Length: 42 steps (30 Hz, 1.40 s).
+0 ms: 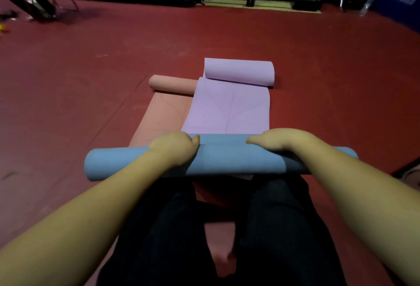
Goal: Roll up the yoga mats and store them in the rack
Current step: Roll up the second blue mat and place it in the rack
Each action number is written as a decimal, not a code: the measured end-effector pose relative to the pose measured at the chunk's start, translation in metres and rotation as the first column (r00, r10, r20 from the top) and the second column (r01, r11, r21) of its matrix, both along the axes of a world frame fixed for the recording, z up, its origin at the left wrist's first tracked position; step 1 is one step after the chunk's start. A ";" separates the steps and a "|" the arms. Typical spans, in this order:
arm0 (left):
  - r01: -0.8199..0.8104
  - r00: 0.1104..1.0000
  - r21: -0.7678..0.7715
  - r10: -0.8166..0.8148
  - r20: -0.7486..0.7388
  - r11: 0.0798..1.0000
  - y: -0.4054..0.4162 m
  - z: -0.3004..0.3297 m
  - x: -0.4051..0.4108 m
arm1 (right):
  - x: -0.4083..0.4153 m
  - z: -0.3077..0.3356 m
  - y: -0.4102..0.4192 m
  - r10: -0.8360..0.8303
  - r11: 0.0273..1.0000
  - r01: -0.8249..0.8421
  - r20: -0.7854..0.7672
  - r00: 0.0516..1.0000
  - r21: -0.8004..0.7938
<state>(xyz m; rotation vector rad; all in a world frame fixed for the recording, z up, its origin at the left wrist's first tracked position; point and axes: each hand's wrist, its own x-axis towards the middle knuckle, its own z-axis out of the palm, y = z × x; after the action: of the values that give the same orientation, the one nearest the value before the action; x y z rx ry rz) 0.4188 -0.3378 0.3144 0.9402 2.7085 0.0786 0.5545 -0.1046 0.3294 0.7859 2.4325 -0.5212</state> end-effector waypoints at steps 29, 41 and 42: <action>-0.031 0.981 0.215 0.071 -0.182 0.976 0.009 -0.027 -0.015 | -0.003 -0.053 -0.013 0.137 0.913 -0.001 -0.304 0.943 0.408; 0.027 0.963 0.106 0.002 -0.269 0.994 0.000 -0.022 -0.001 | -0.017 -0.020 -0.011 0.037 0.982 -0.007 -0.154 0.987 0.190; 0.022 0.970 0.120 0.008 -0.244 0.993 0.000 -0.017 -0.002 | -0.016 -0.012 -0.012 0.030 0.987 -0.007 -0.142 0.989 0.161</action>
<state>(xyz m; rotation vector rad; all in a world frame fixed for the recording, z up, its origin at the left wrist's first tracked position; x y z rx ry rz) 0.4169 -0.3379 0.2977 1.0577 2.9549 0.1368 0.5387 -0.1162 0.3178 0.8152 2.6388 -0.3899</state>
